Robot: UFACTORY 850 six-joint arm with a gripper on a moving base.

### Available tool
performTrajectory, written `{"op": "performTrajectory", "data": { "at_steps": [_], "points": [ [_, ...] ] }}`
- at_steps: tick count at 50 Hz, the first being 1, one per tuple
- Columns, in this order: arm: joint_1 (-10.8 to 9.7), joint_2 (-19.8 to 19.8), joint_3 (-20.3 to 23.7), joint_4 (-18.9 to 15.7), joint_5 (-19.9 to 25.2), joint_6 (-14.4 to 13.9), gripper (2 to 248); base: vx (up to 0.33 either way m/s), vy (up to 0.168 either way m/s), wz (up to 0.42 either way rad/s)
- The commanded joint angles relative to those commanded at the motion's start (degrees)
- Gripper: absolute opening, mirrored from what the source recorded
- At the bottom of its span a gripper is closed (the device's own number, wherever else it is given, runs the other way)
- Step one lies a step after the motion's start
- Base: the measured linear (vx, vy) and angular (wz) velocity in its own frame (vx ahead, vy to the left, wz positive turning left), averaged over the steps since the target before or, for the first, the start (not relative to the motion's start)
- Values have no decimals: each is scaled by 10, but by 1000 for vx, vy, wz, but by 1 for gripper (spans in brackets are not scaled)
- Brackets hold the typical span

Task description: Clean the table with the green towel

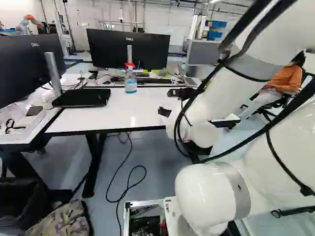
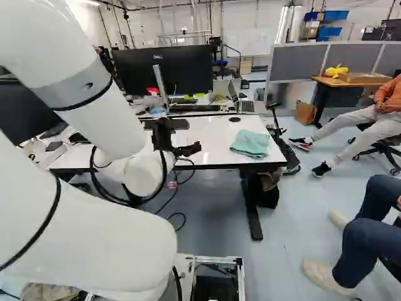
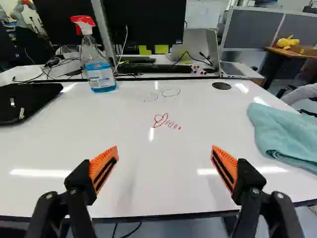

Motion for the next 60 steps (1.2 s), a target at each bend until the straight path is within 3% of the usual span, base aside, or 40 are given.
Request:
{"op": "performTrajectory", "data": {
  "at_steps": [27, 47, 60],
  "points": [
    [-8, -19, -16, 0, 0, 0, 247, 0, 0, 0],
    [-44, -69, -61, 0, 0, 0, 247, 0, 0, 0],
    [-69, -80, -86, 0, 0, 0, 247, 0, 0, 0]
  ]
}}
